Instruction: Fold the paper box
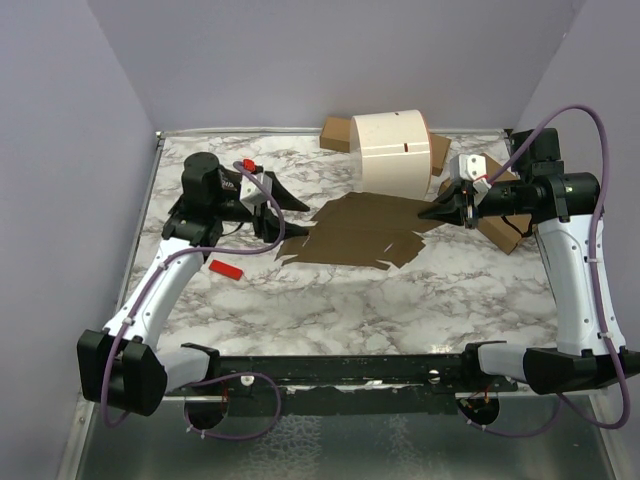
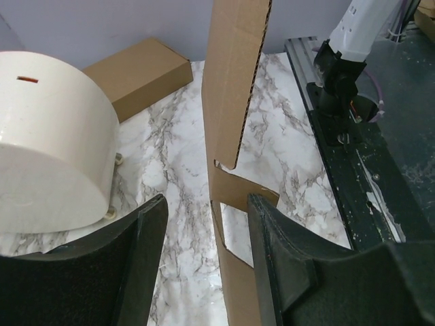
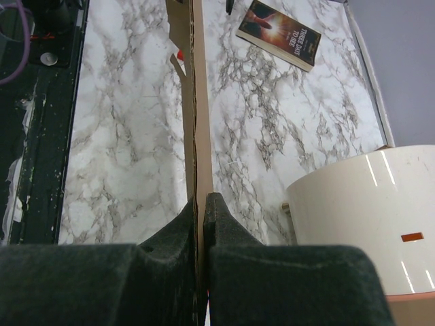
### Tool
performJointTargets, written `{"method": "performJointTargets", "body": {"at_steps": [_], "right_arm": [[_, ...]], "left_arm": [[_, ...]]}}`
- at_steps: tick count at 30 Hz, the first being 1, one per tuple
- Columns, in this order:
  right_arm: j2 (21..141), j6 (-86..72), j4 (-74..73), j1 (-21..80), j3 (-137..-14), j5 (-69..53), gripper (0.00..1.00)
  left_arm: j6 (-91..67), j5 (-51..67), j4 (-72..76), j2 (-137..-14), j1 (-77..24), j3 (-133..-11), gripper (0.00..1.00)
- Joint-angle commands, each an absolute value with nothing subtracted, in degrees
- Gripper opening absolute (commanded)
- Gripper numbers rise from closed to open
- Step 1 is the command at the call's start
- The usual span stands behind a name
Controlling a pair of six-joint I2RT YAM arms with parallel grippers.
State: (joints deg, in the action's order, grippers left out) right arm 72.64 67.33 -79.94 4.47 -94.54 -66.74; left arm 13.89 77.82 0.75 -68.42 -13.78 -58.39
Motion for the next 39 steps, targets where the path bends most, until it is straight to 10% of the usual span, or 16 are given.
{"method": "performJointTargets", "body": {"at_steps": [1, 19, 30, 39], "right_arm": [[72.9, 67.2, -80.7, 4.9, -95.8, -69.4, 0.01], [72.8, 67.2, -80.4, 5.6, -94.2, -70.5, 0.01], [72.7, 67.1, -80.5, 5.8, -93.9, -70.7, 0.01], [73.9, 63.0, -78.7, 5.8, -94.2, -71.7, 0.01]], "left_arm": [[15.0, 78.0, 0.3, -69.4, -15.5, -59.5, 0.53], [4.7, 74.1, 11.3, -71.6, -18.6, -58.4, 0.4], [2.9, 74.6, 13.5, -72.1, -19.0, -58.0, 0.01], [5.5, 69.3, 10.7, -70.5, -18.8, -58.1, 0.0]]}}
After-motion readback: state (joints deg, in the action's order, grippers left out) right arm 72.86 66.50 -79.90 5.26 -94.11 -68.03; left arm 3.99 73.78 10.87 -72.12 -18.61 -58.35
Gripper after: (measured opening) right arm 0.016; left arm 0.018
